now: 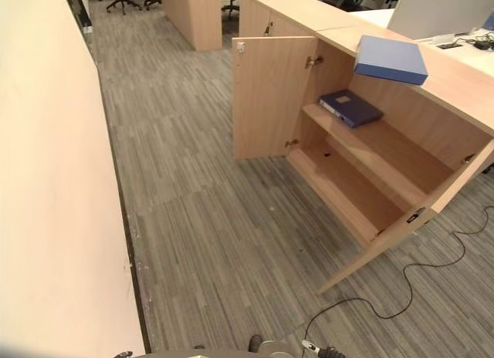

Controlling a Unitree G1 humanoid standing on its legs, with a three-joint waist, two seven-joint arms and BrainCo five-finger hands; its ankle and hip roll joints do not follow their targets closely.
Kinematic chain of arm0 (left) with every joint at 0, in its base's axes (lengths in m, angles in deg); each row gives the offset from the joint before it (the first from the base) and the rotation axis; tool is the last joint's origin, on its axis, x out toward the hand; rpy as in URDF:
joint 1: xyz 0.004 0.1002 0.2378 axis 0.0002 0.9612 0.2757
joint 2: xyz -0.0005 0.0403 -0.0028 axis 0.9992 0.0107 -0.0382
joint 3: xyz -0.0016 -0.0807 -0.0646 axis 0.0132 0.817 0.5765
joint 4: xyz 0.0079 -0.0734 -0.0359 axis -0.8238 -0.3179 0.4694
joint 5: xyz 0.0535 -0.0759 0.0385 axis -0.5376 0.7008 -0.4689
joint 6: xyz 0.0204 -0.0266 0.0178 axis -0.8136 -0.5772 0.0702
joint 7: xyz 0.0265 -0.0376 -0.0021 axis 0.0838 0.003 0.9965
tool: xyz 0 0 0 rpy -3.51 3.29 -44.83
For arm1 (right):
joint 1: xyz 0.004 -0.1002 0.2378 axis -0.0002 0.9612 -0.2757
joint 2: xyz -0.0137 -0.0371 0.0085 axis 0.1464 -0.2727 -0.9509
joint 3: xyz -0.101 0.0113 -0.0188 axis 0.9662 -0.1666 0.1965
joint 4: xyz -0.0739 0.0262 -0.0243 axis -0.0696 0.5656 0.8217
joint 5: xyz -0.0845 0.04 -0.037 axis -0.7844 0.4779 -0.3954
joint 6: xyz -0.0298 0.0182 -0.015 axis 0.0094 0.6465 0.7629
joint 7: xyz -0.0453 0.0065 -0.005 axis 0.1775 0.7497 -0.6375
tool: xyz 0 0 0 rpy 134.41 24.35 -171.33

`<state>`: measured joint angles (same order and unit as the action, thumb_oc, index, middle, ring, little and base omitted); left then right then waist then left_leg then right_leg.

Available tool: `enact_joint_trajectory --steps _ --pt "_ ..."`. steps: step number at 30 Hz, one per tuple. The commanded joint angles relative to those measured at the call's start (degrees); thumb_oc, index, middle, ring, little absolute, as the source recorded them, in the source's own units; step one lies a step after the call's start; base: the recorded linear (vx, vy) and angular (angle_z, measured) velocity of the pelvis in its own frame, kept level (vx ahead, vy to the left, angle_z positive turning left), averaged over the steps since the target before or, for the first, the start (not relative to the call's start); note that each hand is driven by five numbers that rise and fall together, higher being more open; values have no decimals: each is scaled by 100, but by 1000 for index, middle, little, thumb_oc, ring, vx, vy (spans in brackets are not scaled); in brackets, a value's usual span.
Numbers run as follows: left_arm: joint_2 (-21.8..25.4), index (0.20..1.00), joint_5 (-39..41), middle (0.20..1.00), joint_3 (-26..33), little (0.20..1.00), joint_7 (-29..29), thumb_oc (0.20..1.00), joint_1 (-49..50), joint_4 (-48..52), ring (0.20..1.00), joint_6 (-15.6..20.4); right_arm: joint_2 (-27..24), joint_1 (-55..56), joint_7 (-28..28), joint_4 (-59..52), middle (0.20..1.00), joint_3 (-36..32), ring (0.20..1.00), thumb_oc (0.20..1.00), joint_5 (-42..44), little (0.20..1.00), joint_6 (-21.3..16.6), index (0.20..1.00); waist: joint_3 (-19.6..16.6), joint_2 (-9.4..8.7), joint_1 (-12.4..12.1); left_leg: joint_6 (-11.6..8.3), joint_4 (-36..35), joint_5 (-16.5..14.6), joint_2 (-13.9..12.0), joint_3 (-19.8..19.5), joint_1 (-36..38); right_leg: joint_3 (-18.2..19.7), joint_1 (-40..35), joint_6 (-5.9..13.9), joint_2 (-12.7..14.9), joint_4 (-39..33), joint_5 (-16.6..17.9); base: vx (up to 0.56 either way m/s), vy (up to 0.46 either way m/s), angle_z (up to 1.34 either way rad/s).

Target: Put the empty folder in the office cabinet

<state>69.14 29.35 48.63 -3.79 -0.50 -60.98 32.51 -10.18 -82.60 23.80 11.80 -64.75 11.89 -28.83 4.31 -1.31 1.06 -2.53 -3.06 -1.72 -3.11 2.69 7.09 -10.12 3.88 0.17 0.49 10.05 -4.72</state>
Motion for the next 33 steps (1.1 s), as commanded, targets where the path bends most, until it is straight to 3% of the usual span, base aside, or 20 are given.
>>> enact_joint_trajectory --steps 1,3,4,5,8,10,12,13,14,18,21,22,27,29,31,33 --pt "24 1000 -89 1000 4 1000 28 1000 -238 -24 1000 44 57 -135 -5 63 1000 112 1000 1000 239 1000 -90 1000 165 -307 66 207 1037 -781 625 407 -94 -212 -531 394 -108 -978 595 98 -130 -15" --pt "32 1000 -40 1000 1 1000 66 1000 -279 43 1000 46 41 -167 -19 49 1000 136 1000 1000 285 1000 -81 1000 270 -372 19 123 2265 -691 485 552 -582 -154 -666 308 -107 -1004 578 89 -135 0" --pt "25 1000 15 1000 2 1000 114 1000 -320 112 1000 47 1 -190 -50 -5 1000 160 1000 1000 304 1000 -79 1000 362 -414 -33 89 3325 -388 363 585 -1109 -100 -773 187 -112 -1007 536 99 -131 -4" --pt "17 1000 51 1000 8 1000 146 1000 -327 127 1000 54 -13 -201 -70 -16 1000 182 1000 1000 313 1000 -81 1000 362 -455 -36 130 3509 -209 277 614 -1342 -81 -822 146 -84 -1040 494 70 -93 -14" --pt "-4 1000 115 1000 36 1000 188 1000 -290 149 1000 51 -40 -200 -106 -33 1000 187 1000 1000 322 1000 -73 1000 404 -478 -93 279 3630 -241 141 653 -1708 15 -930 118 -44 -1075 463 62 -2 -30" --pt "-22 1000 181 1000 59 1000 213 1000 -258 154 1000 60 -70 -202 -119 -1 1000 186 1000 1000 308 1000 -67 1000 412 -521 -182 369 3143 -280 162 394 -1876 197 -1004 149 41 -1101 451 112 73 -14" --pt "-41 1000 215 1000 32 1000 238 1000 -259 130 1000 82 -112 -200 -127 36 1000 206 1000 1000 266 1000 -64 1000 383 -488 -225 256 2286 -61 90 47 -1837 361 -1059 188 85 -1117 372 116 94 -41" --pt "-41 1000 215 1000 32 1000 238 1000 -259 130 1000 82 -112 -200 -127 36 1000 206 1000 1000 266 1000 -64 1000 383 -488 -225 256 2286 -61 90 47 -1837 361 -1059 188 85 -1117 372 193 139 -51" --pt "-68 1000 289 1000 10 1000 259 1000 -256 105 1000 95 -157 -192 -146 57 1000 198 1000 1000 211 1000 -64 1000 340 -367 -269 18 1139 605 -84 -437 -1774 524 -1166 198 70 -1161 282 212 139 -64" --pt "-111 1000 550 1000 68 1000 232 1000 -260 33 1000 132 -232 -170 -203 126 1000 140 1000 1000 146 1000 -96 1000 333 -206 -356 -196 -76 1043 -321 -1199 -1941 839 -1341 234 57 -1268 150 250 156 -67" --pt "-168 1000 538 1000 158 1000 193 1000 -182 -107 1000 132 -261 -115 -149 236 1000 42 1000 1000 75 1000 -89 1000 172 20 -399 -374 -194 1090 -359 -1473 -1767 1086 -1480 379 134 -1377 65 305 405 -77" --pt "-157 1000 461 1000 173 1000 186 1000 -161 -174 1000 129 -241 -97 -104 270 1000 -41 1000 1000 115 1000 -67 1000 76 60 -374 -342 -118 1055 -274 -1357 -1572 1175 -1484 548 394 -1384 70 376 690 -107" --pt "-84 1000 311 1000 139 1000 206 1000 -238 -98 1000 125 -152 -108 -4 211 1000 -67 1000 1000 127 1000 2 1000 24 57 -359 40 380 580 261 -1122 -1597 1418 -1160 855 1005 -1034 199 146 438 -53" --pt "-42 1000 268 1000 130 1000 221 1000 -274 -47 1000 118 -126 -177 -3 141 1000 -26 1000 1000 107 1000 10 1000 25 101 -383 214 429 448 445 -1014 -1517 1507 -873 865 1202 -624 310 73 381 -27" --pt "-1 1000 240 1000 137 1000 233 1000 -290 -22 1000 110 -120 -266 -17 15 1000 54 1000 1000 48 1000 -5 1000 72 165 -460 334 343 379 522 -801 -1355 1250 -522 769 1419 -98 705 62 335 -45" --pt "33 1000 210 1000 112 1000 241 1000 -283 21 1000 102 -120 -334 -38 -94 1000 138 1000 1000 -24 1000 -9 1000 116 273 -524 387 225 335 542 -643 -1165 503 -411 639 1658 162 839 49 293 -82"
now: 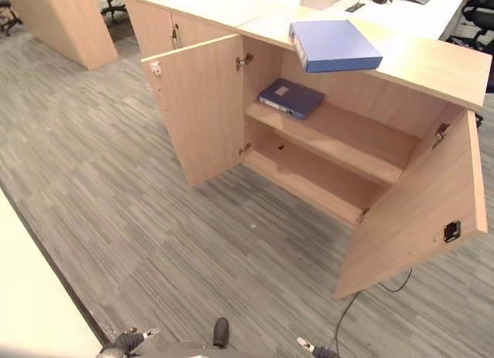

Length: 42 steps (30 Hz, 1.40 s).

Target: Put the empty folder in the office cabinet

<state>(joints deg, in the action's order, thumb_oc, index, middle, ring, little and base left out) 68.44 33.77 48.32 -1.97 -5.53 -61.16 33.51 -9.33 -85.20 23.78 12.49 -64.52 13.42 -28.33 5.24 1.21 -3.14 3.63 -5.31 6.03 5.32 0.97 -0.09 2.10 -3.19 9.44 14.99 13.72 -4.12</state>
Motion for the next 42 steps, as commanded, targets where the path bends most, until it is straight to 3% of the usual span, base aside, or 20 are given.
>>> enact_joint_trajectory --steps 1,2,4,5,7,11,12,13,15,18,21,22,25,29,31,33,35,38,39,42 --pt "124 1000 -254 1000 132 1000 60 1000 214 50 1000 -5 -204 -112 -45 -197 1000 145 1000 1000 -187 1000 -72 1000 11 69 -127 -210 398 -465 -299 -415 -366 -1057 295 -352 234 -110 705 90 316 -90" --pt "143 1000 -316 1000 95 1000 25 1000 219 56 1000 -16 -191 -136 -49 -223 1000 204 1000 1000 -213 1000 -78 1000 -9 107 -103 -170 321 -471 -245 -360 -227 -1320 235 -365 25 2 484 97 261 -51" --pt "144 1000 -321 1000 82 1000 7 1000 225 49 1000 -20 -167 -147 -49 -227 1000 241 1000 1000 -217 1000 -81 1000 -9 110 -93 -160 256 -456 -226 -312 -143 -1377 262 -393 -158 63 348 57 125 -24" --pt "145 1000 -315 1000 69 1000 -8 1000 237 49 1000 -23 -159 -154 -51 -232 1000 275 1000 1000 -219 1000 -81 1000 -21 114 -81 -155 185 -434 -199 -269 -84 -1417 323 -412 -381 86 222 42 60 -14" --pt "130 1000 -379 1000 -18 1000 -67 1000 224 69 1000 -31 -142 -157 -91 -199 1000 367 1000 1000 -207 1000 -121 1000 38 53 55 -205 66 -379 -109 -192 68 -1374 470 -504 -1112 -112 -58 72 40 -19" --pt "79 1000 -477 1000 -91 1000 -124 1000 195 54 1000 -25 -146 -57 -108 -69 1000 350 1000 1000 -216 1000 -129 1000 76 -87 108 -290 66 -437 -121 -133 207 -1462 89 -589 -1251 -681 -21 65 -76 11" --pt "66 1000 -479 1000 -99 1000 -138 1000 216 71 1000 -31 -135 -5 -100 -52 1000 331 1000 1000 -219 1000 -137 1000 79 -178 123 -347 317 -548 -143 -88 136 -1514 -44 -570 -1281 -952 67 0 -198 15" --pt "70 1000 -465 1000 -117 1000 -125 1000 193 119 1000 -32 -146 30 -107 -68 1000 323 1000 1000 -184 1000 -138 1000 213 -319 122 -453 1108 -753 -162 20 -228 -1505 -97 -583 -1251 -1044 144 -34 -227 11" --pt "36 1000 -389 1000 -21 1000 -95 1000 252 121 1000 -35 -188 30 -115 -51 1000 383 1000 1000 -204 1000 -141 1000 277 -407 45 -453 1898 -1002 -325 34 -665 -1384 -175 -658 -1241 -1149 132 -24 -126 5" --pt "25 1000 -284 1000 57 1000 -46 1000 290 77 1000 -23 -183 1 -111 -99 1000 422 1000 1000 -174 1000 -151 1000 267 -489 -50 -449 1794 -754 -571 -204 -881 -1219 -169 -627 -1165 -1213 160 55 25 -57" --pt "37 1000 -225 1000 41 1000 8 1000 290 70 1000 -27 -182 9 -124 -114 1000 448 1000 1000 -210 1000 -147 1000 214 -436 -79 -565 1017 -208 -1066 -523 -800 -1071 -178 -583 -1171 -1251 64 111 97 -36" --pt "27 1000 -174 1000 25 1000 26 1000 277 81 1000 -12 -214 3 -149 -123 1000 443 1000 1000 -234 1000 -140 1000 220 -377 -80 -644 700 12 -1279 -638 -796 -1013 -206 -560 -1129 -1233 -14 133 179 -29" --pt "-33 1000 -104 1000 -15 1000 68 1000 254 97 1000 22 -333 2 -183 -118 1000 358 1000 1000 -280 1000 -123 1000 167 -195 -52 -853 213 246 -1627 -801 -841 -841 -306 -449 -968 -1207 -181 158 269 -26" --pt "-116 1000 -134 1000 -27 1000 84 1000 287 79 1000 37 -381 46 -157 -73 1000 218 1000 1000 -317 1000 -73 1000 18 12 -32 -1031 243 275 -1689 -654 -792 -761 -485 -265 -649 -1305 -134 193 390 -20" --pt "-111 1000 -182 1000 -47 1000 65 1000 276 54 1000 25 -379 70 -148 -51 1000 152 1000 1000 -292 1000 -52 1000 -32 38 5 -1021 397 83 -1545 -635 -801 -774 -485 -162 -390 -1338 -20 163 439 -3" --pt "-76 1000 -251 1000 -101 1000 71 1000 196 31 1000 23 -362 76 -125 -71 1000 62 1000 1000 -233 1000 -44 1000 -55 -33 44 -957 912 -232 -1210 -528 -988 -831 -468 -10 2 -1338 221 155 491 6" --pt "-16 1000 -278 1000 -76 1000 81 1000 143 54 1000 18 -325 76 -105 -112 1000 16 1000 1000 -199 1000 -29 1000 -80 -67 34 -775 1110 -520 -956 -414 -1037 -782 -277 15 275 -1134 415 135 442 17" --pt "78 1000 -356 1000 -51 1000 98 1000 112 72 1000 -6 -325 29 -120 -162 1000 -7 1000 1000 -193 1000 -17 1000 -50 -79 7 -503 1137 -720 -587 -257 -917 -814 32 -71 663 -564 1192 122 483 3" --pt "150 1000 -398 1000 -36 1000 93 1000 148 90 1000 -22 -332 -12 -150 -260 1000 48 1000 1000 -232 1000 -27 1000 38 -29 -28 -297 1109 -826 -368 -145 -771 -1111 217 -177 993 -130 1722 116 605 -15" --pt "212 1000 -402 1000 -13 1000 80 1000 167 101 1000 -41 -324 -35 -151 -318 1000 100 1000 1000 -231 1000 -39 1000 135 44 -2 -209 1102 -854 -270 -146 -625 -1209 312 -290 987 206 1697 120 366 -23"
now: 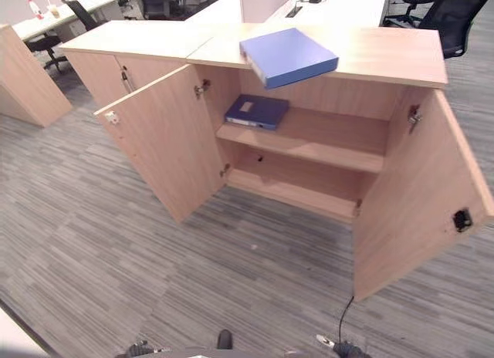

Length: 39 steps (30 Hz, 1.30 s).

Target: Put the empty folder in the office cabinet

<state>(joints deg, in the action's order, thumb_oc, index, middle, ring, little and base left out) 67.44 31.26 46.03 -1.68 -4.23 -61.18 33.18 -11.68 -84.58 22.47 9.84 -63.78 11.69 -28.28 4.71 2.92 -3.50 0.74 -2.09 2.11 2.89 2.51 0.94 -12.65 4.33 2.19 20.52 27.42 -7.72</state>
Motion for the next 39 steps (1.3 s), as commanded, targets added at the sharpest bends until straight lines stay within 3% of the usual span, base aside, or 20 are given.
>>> enact_joint_trajectory --steps 1,3,5,7,8,9,10,13,14,19,23,24,26,28,30,33,36,39 --pt "353 1000 -185 1000 219 1000 35 1000 84 100 1000 -13 -75 -82 -29 -70 1000 75 1000 1000 -66 1000 -62 1000 164 -93 94 147 703 -496 42 -382 -563 477 -313 339 104 -944 1772 168 227 -7" --pt "376 1000 -198 1000 214 1000 11 1000 67 104 1000 -10 -63 -129 -31 -65 1000 142 1000 1000 -51 1000 -67 1000 199 -80 110 186 636 -524 63 -377 -446 378 -194 269 -294 -996 1312 184 207 13" --pt "384 1000 -200 1000 180 1000 -13 1000 47 107 1000 -18 -58 -218 -33 -94 1000 190 1000 1000 -29 1000 -93 1000 267 -60 187 194 596 -532 94 -439 -329 351 119 205 -887 -1038 876 106 79 3" --pt "384 1000 -200 1000 180 1000 -13 1000 46 106 1000 -18 -58 -220 -32 -94 1000 190 1000 1000 -29 1000 -93 1000 254 -58 190 194 594 -525 92 -443 -346 346 130 203 -890 -1050 887 100 45 15" --pt "351 1000 -221 1000 117 1000 -57 1000 15 117 1000 -15 -44 -309 -56 -89 1000 280 1000 1000 28 1000 -138 1000 393 -189 323 222 505 -564 343 -568 -52 439 459 285 -1684 -1421 898 170 60 8" --pt "350 1000 -221 1000 118 1000 -57 1000 16 117 1000 -15 -45 -309 -56 -89 1000 282 1000 1000 28 1000 -138 1000 415 -183 326 219 498 -572 336 -572 -19 434 425 284 -1691 -1430 895 327 79 6" --pt "288 1000 -279 1000 73 1000 -121 1000 4 94 1000 -18 -66 -334 -63 -63 1000 319 1000 1000 -2 1000 -150 1000 422 -263 380 233 396 -649 499 -675 201 237 591 310 -1939 -1761 1032 163 17 27" --pt "267 1000 -328 1000 79 1000 -168 1000 15 82 1000 -21 -78 -293 -56 -53 1000 300 1000 1000 -21 1000 -155 1000 425 -326 412 229 380 -723 589 -738 349 -86 378 288 -1939 -2125 1071 245 -35 43" --pt "218 1000 -402 1000 83 1000 -206 1000 93 56 1000 -18 -83 -231 -50 -12 1000 310 1000 1000 -44 1000 -168 1000 315 -347 397 222 352 -822 567 -700 464 -86 107 199 -1976 -2387 1002 247 -58 44" --pt "140 1000 -483 1000 112 1000 -294 1000 192 -52 1000 -53 -83 -197 -14 41 1000 290 1000 1000 -45 1000 -170 1000 85 -292 399 148 148 -885 350 -505 702 22 -205 181 -2104 -2669 956 241 -81 5" --pt "139 1000 -469 1000 81 1000 -327 1000 169 -34 1000 -33 -72 -165 31 67 1000 257 1000 1000 -54 1000 -171 1000 59 -324 465 -20 275 -1034 170 -326 747 119 -323 174 -2134 -2705 896 136 -87 -10" --pt "147 1000 -438 1000 33 1000 -335 1000 99 35 1000 -17 -84 -159 41 105 1000 224 1000 1000 -41 1000 -167 1000 128 -404 517 -221 1009 -1148 33 44 473 125 -418 161 -2070 -2689 842 57 -112 -4" --pt "148 1000 -402 1000 -55 1000 -323 1000 -1 169 1000 18 -119 -165 41 156 1000 224 1000 1000 -47 1000 -146 1000 295 -497 516 -349 2281 -905 -120 311 -107 160 -525 75 -1999 -2648 804 35 -118 0" --pt "136 1000 -365 1000 -78 1000 -318 1000 -29 222 1000 28 -143 -177 38 169 1000 227 1000 1000 -50 1000 -138 1000 332 -509 507 -352 2792 -786 -193 355 -377 167 -567 26 -1996 -2652 787 51 -74 9" --pt "95 1000 -246 1000 -131 1000 -338 1000 -63 358 1000 53 -217 -170 34 197 1000 250 1000 1000 -90 1000 -106 1000 389 -595 437 -147 3253 -647 -264 472 -1083 292 -719 -48 -1899 -2689 733 138 -57 -7" --pt "91 1000 -113 1000 -255 1000 -481 1000 -76 605 1000 133 -278 -170 75 232 1000 323 1000 1000 -211 1000 -89 1000 400 -645 318 -81 2401 -602 -310 312 -1305 463 -846 6 -1821 -2751 684 157 38 -69" --pt "148 1000 13 1000 -401 1000 -622 1000 -56 1050 1000 211 -381 -207 76 210 1000 356 1000 1000 -334 1000 -94 1000 394 -487 218 -301 890 221 -394 -127 -1321 613 -1019 25 -1920 -2818 566 181 84 -64" --pt "188 1000 188 1000 -583 1000 -763 1000 18 1588 1000 250 -460 -255 98 238 1000 350 1000 1000 -441 1000 -73 1000 440 -280 125 -421 43 586 -395 -612 -1376 919 -1199 51 -2016 -2799 433 233 147 -37"
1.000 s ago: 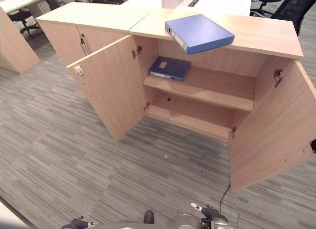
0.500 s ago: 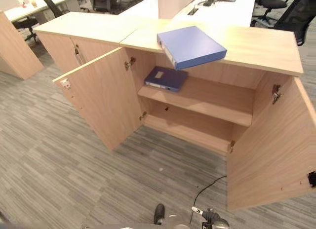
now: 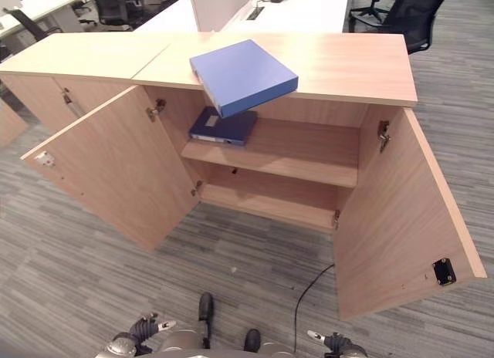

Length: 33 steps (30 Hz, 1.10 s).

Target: Put the empty folder in the office cabinet

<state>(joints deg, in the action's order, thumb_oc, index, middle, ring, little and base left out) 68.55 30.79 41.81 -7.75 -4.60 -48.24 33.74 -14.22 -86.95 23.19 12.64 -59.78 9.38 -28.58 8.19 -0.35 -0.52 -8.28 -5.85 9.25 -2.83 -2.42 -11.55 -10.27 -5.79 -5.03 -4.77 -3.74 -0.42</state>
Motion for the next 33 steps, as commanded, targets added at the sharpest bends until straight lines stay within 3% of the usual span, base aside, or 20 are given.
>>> enact_joint_trajectory --steps 1,4,15,25,31,33 --pt "75 1000 237 1000 -208 1000 -181 1000 88 385 1000 196 -207 11 36 -20 1000 -60 1000 1000 -256 1000 -49 1000 40 106 -185 449 308 -58 169 -295 35 768 -271 798 500 278 -332 198 149 -102" --pt "138 1000 321 1000 -316 1000 -273 1000 155 764 1000 242 -178 54 57 2 1000 -92 1000 1000 -294 1000 -47 1000 -108 149 -145 416 301 7 170 -375 222 814 -352 854 578 197 -351 225 191 -121" --pt "963 1000 513 1000 -316 1000 -511 1000 457 3258 1000 184 -21 62 78 -172 1000 -134 1000 1000 -382 1000 67 1000 -192 0 -119 783 1125 -765 453 64 -23 1021 -158 1203 1135 186 -268 105 190 -4" --pt "1195 1000 441 1000 -67 1000 -311 1000 488 4049 1000 168 109 -106 -27 -505 1000 -18 1000 1000 -347 1000 104 1000 -135 -30 -252 1039 1685 -1218 725 146 -395 1308 220 1363 1391 283 -88 8 121 -14" --pt "1197 1000 333 1000 8 1000 -261 1000 486 4068 1000 128 166 -165 -34 -476 1000 13 1000 1000 -454 1000 137 1000 -101 57 -311 1191 1432 -1244 774 207 -126 1155 584 1459 1567 1012 152 27 111 -9" --pt "1271 1000 223 1000 45 1000 -248 1000 528 4149 1000 114 204 -197 -50 -493 1000 10 1000 1000 -448 1000 137 1000 -62 135 -301 1179 1161 -1161 707 195 126 756 718 1386 1701 1559 351 69 101 -19"
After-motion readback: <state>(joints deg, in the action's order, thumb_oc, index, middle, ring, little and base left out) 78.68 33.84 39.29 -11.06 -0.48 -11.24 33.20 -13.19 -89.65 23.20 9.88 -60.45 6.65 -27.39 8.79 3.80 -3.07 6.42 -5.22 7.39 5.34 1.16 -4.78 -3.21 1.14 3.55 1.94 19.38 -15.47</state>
